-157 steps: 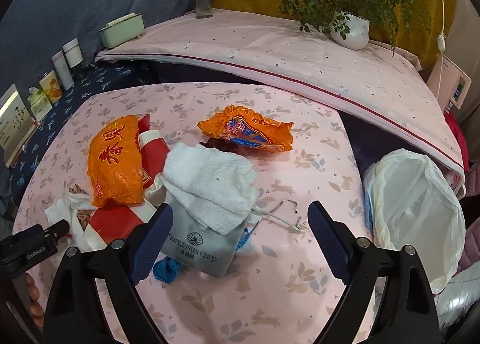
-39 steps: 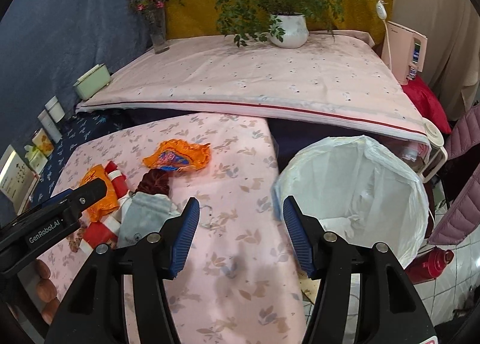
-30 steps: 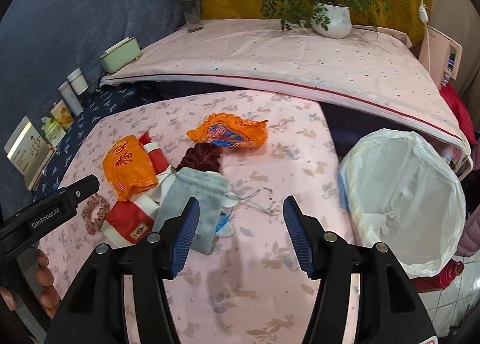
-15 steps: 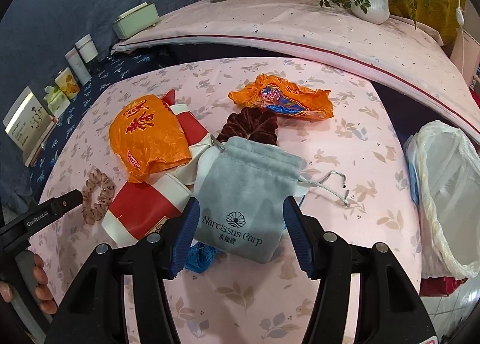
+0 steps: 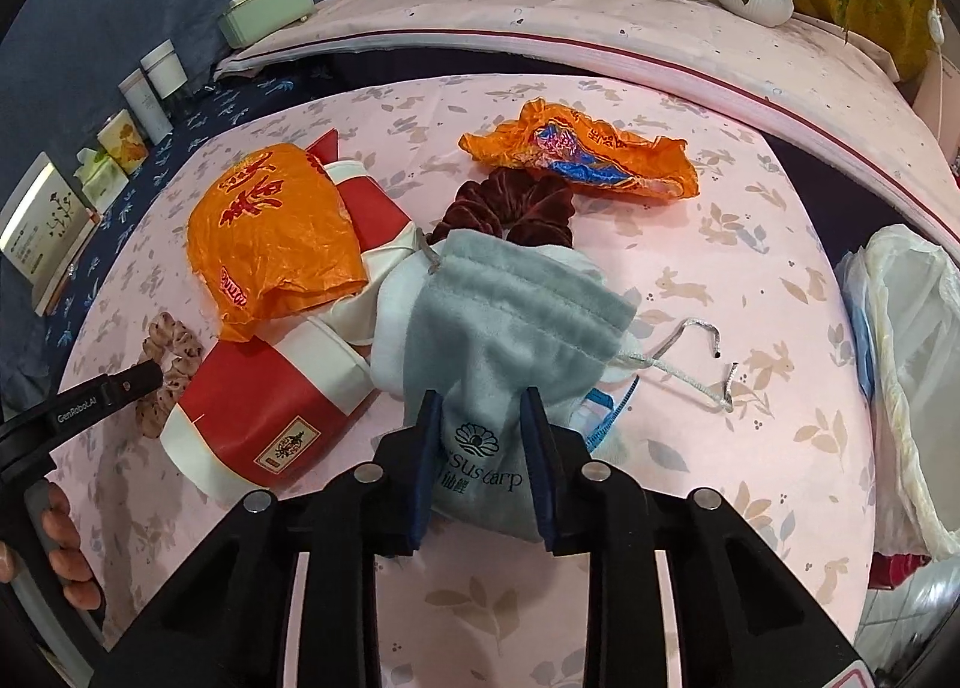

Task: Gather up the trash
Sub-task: 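Move the left gripper back to the table and grasp the beige scrunchie, then lift the scrunchie with the left gripper while the right gripper grasps the grey pouch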

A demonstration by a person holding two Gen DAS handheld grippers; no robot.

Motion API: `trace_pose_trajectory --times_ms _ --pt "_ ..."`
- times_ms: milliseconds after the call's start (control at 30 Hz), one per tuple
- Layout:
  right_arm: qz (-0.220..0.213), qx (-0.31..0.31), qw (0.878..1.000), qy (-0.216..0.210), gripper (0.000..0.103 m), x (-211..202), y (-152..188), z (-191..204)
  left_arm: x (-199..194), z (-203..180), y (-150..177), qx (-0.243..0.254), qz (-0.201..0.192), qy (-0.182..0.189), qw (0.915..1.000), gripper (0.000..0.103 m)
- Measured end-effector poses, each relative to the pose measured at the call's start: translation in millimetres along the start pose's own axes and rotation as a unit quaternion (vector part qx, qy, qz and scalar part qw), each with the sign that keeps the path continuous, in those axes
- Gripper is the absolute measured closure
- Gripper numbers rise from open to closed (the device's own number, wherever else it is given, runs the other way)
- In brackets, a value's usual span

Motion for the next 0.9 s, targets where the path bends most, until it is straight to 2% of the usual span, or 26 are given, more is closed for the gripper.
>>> trace_pose_trajectory --times_ms 100,400,767,900 --pt "-0.003 -0.004 1.000 0.000 0.085 -3 -1 0 -4 -3 -1 -0.008 0.004 0.014 0.9999 0.092" --pt "-0.034 0.009 0.999 -0.016 0.087 -31 -12 -5 -43 -29 -8 0.012 -0.031 0.040 0.9987 0.093" --pt "-0.084 0.032 0.995 -0.034 0.087 -76 -33 -25 -103 -94 -17 0.055 -0.075 0.090 0.9916 0.094" --pt "-0.081 0.040 0.995 -0.040 0.086 -76 -33 -34 -112 -120 -13 0.072 -0.076 0.105 0.9890 0.094"
Point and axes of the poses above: each gripper's, at about its wrist camera, not at the fingertips, and x roughly the way its jaws point, z to its left, y to its underside, the point moved 8 cm from there along x, roughly the way its jaws point, and after that the axes turned 4 degrees about -x, right-handed, at the moved point
